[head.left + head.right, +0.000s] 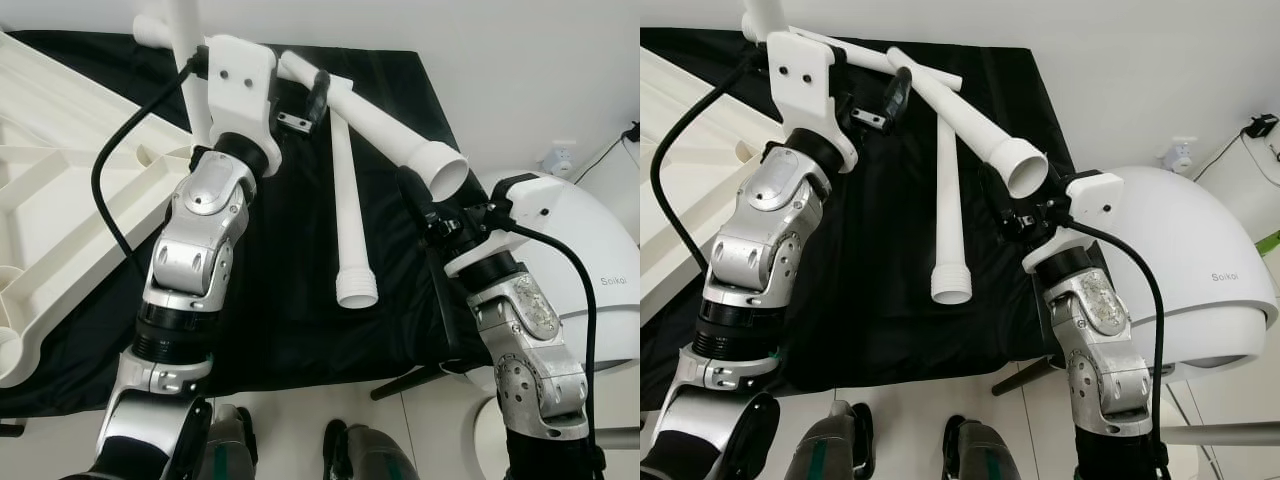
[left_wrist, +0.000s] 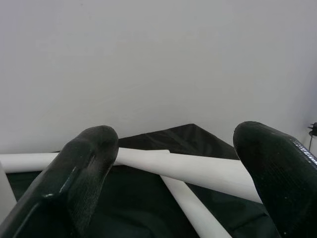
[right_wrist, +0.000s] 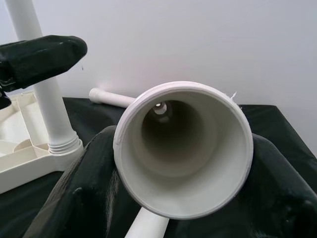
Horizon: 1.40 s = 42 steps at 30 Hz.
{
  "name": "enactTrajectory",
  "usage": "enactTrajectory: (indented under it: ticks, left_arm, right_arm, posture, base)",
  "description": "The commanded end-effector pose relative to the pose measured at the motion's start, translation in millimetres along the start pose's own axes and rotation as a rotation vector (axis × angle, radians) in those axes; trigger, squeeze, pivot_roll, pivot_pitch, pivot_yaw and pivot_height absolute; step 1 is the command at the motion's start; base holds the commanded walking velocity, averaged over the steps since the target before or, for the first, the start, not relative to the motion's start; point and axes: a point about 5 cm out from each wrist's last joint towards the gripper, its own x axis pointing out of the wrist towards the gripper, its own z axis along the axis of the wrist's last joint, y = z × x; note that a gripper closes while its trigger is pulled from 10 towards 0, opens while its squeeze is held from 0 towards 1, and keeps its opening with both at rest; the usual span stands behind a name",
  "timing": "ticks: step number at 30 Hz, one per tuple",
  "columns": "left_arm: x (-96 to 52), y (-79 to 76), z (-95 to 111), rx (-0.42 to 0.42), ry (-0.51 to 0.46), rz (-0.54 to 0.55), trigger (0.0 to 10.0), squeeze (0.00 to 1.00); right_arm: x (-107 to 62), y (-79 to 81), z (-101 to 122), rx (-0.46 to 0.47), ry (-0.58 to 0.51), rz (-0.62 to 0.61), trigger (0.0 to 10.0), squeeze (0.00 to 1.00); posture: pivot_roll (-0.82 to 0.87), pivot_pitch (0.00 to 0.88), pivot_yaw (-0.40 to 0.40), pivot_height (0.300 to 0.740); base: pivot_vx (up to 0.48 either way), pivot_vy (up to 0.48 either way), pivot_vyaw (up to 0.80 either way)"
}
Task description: Building children table
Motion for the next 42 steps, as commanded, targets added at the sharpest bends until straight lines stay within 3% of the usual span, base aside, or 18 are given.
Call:
enactTrajectory:
  ticks: [1,3,10,32,42]
  left_arm:
    - [-5.4,-15.6,1,0.013,0.007,-0.190,10.0,0.00]
    - [-11.0,-21.3,-2,0.037,0.029,-0.255,10.0,0.00]
    - [-18.9,-25.1,-7,0.053,0.067,-0.304,10.0,0.00]
    - [-22.2,-21.6,-11,0.064,0.096,-0.318,10.0,0.00]
    - [-21.6,-21.9,-11,0.060,0.096,-0.318,10.0,0.00]
  right_arm:
    - [-2.9,-0.1,-3,0.002,0.019,-0.006,10.0,0.00]
    - [-4.6,1.3,-6,0.015,0.043,-0.004,10.0,0.00]
    - [-11.5,2.9,-13,0.034,0.089,-0.029,10.0,0.00]
    - [-25.7,-6.3,-5,-0.016,0.059,-0.222,10.0,0.00]
    - [-28.5,-5.3,-5,-0.011,0.063,-0.239,10.0,0.00]
  posture:
    - [-0.02,0.162,-0.056,0.740]
    - [-0.02,0.165,-0.057,0.740]
    - [-0.02,0.170,-0.060,0.740]
    - [-0.02,0.178,-0.048,0.740]
    - [-0.03,0.178,-0.044,0.740]
  base:
    - [0.000,0.000,0.00]
    - [0.000,0.000,0.00]
    - [0.000,0.000,0.00]
    - [0.000,0.000,0.00]
    - [0.000,0.000,0.00]
